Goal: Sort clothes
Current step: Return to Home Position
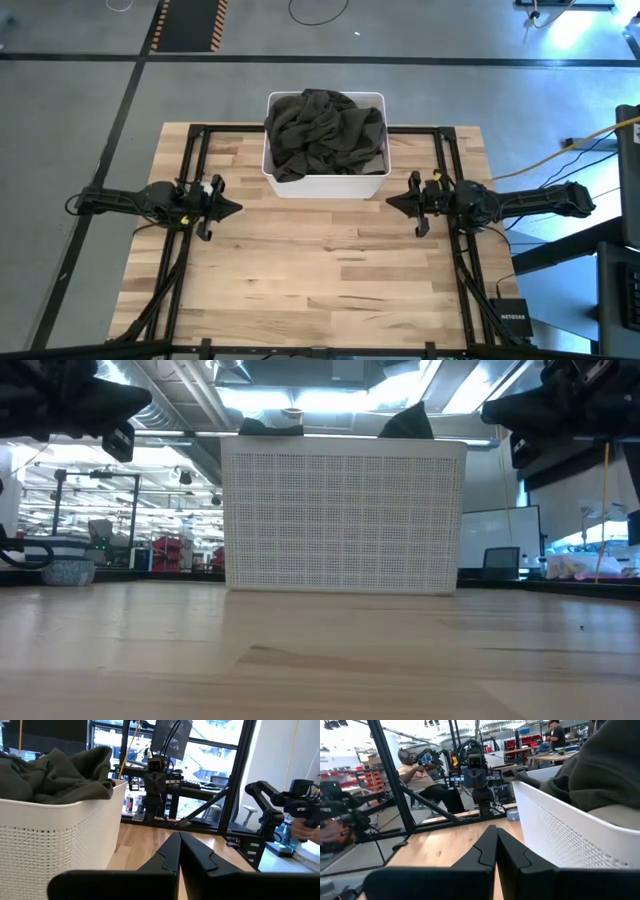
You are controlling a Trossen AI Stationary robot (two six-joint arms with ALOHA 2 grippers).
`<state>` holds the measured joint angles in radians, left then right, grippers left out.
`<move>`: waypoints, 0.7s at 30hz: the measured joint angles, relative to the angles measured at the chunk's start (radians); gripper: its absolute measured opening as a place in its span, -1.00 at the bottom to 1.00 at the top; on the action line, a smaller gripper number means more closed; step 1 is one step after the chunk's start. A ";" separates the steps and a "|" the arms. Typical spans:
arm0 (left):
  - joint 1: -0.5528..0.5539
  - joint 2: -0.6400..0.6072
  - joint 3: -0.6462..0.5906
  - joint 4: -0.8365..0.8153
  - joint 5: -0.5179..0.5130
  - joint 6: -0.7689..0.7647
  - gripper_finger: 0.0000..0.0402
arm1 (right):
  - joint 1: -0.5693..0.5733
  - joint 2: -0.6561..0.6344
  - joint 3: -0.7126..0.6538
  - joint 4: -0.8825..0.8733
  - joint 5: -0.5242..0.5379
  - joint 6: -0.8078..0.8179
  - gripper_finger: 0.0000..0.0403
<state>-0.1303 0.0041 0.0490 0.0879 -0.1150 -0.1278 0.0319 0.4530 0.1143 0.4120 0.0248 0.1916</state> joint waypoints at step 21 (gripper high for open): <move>0.036 0.000 -0.039 0.066 0.074 0.027 -0.99 | 0.000 -0.046 -0.106 0.028 0.034 -0.010 -0.94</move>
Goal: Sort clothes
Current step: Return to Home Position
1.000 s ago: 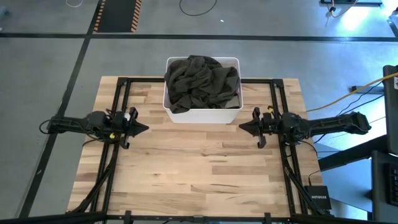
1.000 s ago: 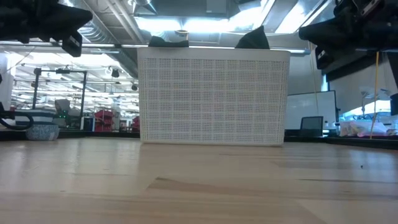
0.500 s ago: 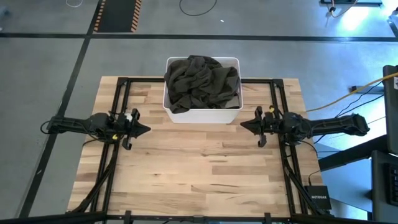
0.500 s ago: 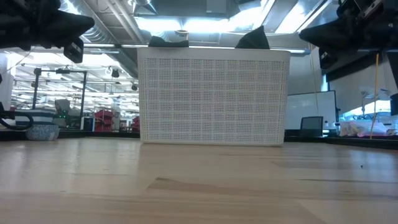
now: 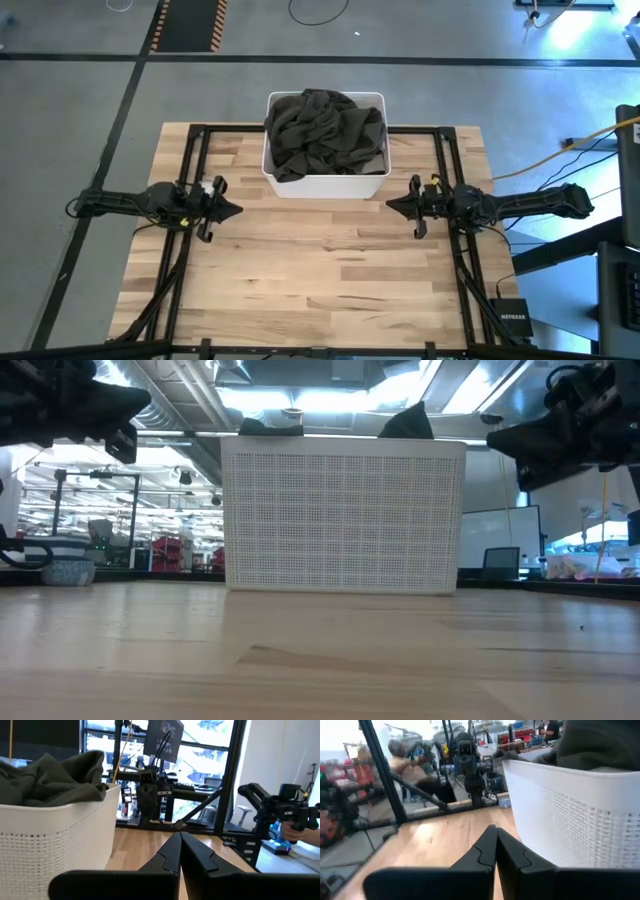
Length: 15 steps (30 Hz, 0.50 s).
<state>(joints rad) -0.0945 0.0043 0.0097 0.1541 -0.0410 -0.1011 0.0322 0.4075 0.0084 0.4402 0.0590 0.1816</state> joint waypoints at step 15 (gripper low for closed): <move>0.038 0.000 0.000 -0.019 0.027 0.002 -0.99 | -0.015 -0.239 0.000 -0.205 -0.001 -0.076 -0.94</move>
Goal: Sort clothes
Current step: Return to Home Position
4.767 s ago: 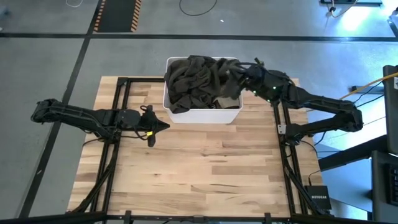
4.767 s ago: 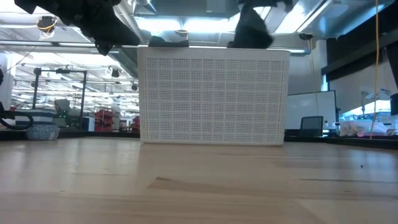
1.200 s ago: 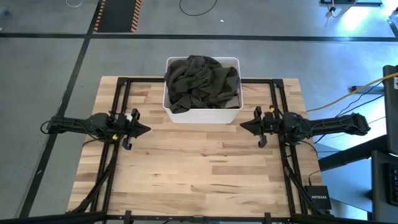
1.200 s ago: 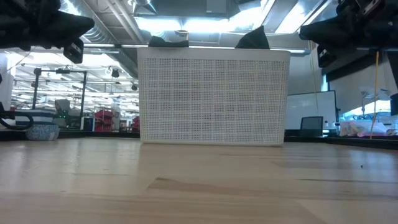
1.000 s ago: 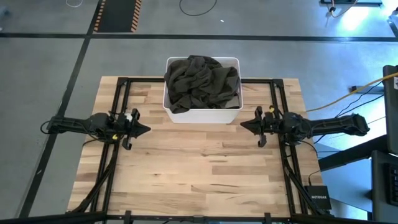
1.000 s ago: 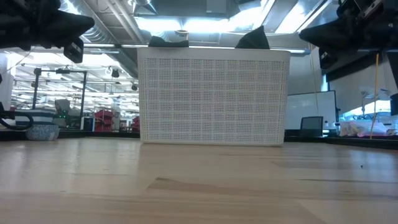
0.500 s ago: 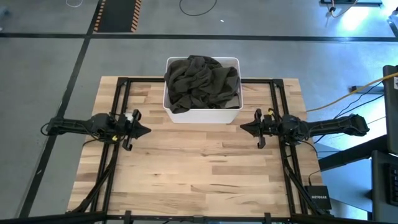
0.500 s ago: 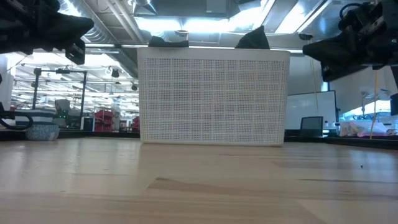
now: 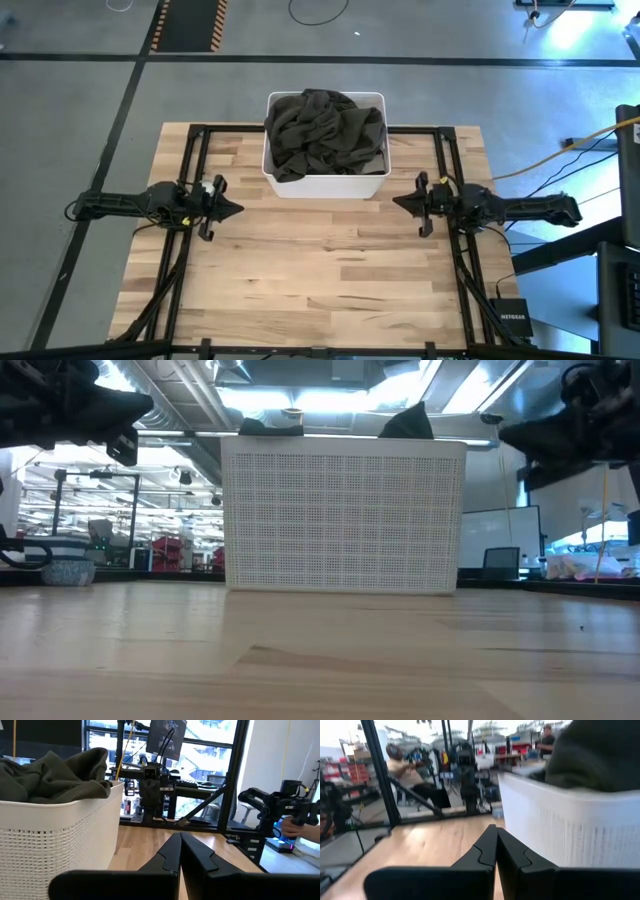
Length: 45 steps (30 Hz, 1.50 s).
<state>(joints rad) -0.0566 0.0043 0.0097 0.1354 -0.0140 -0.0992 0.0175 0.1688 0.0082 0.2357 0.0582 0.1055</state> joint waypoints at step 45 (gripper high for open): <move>0.000 0.000 0.000 -0.114 -0.060 0.075 -0.99 | 0.001 -0.113 0.000 -0.208 0.054 0.064 -0.94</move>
